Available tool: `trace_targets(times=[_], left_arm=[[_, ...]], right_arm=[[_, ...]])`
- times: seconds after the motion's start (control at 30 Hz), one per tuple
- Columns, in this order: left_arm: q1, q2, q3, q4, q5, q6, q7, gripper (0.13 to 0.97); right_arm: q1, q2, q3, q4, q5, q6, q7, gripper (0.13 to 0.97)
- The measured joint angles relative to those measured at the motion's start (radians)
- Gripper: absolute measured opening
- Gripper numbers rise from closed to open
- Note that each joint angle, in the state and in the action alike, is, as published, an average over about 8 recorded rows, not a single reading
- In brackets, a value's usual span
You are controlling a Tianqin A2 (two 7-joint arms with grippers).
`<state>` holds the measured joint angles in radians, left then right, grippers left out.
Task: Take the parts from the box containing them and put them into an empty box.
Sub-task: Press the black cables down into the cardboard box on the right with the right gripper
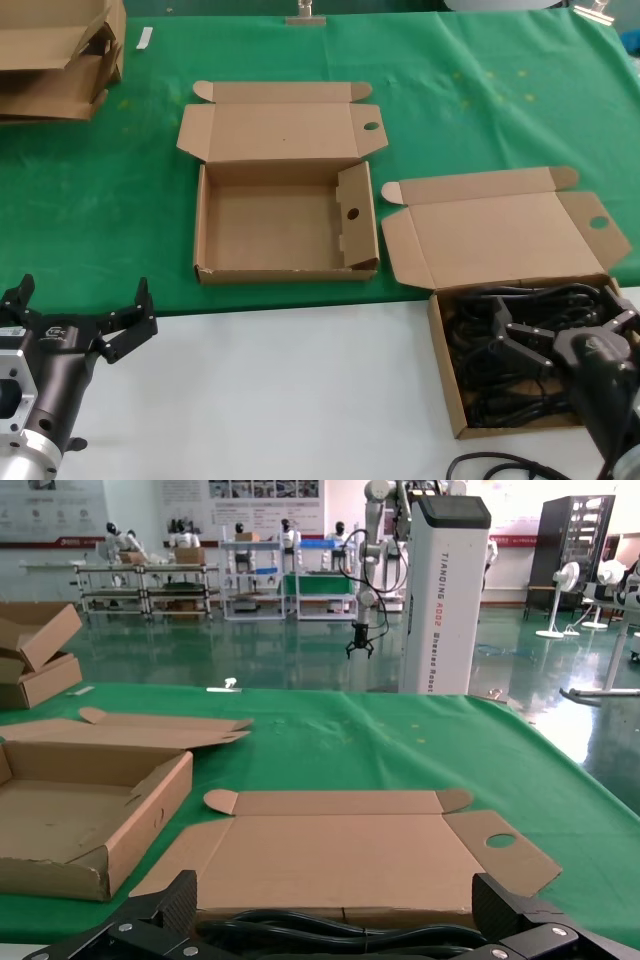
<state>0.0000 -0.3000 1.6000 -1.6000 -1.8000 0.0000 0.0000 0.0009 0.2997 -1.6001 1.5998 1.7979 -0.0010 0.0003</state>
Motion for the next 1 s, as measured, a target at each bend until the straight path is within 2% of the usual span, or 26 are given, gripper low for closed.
trace_targets(times=[0.8, 1.0], left_arm=[[0.0, 0.0, 0.0, 0.0, 0.0, 0.0, 0.0, 0.966], [0.0, 0.0, 0.0, 0.0, 0.0, 0.0, 0.0, 0.966]], right_arm=[[0.0, 0.0, 0.0, 0.0, 0.0, 0.0, 0.0, 0.966], [-0.015, 0.005, 0.027, 0.023, -0.003, -0.041, -0.025, 0.966]])
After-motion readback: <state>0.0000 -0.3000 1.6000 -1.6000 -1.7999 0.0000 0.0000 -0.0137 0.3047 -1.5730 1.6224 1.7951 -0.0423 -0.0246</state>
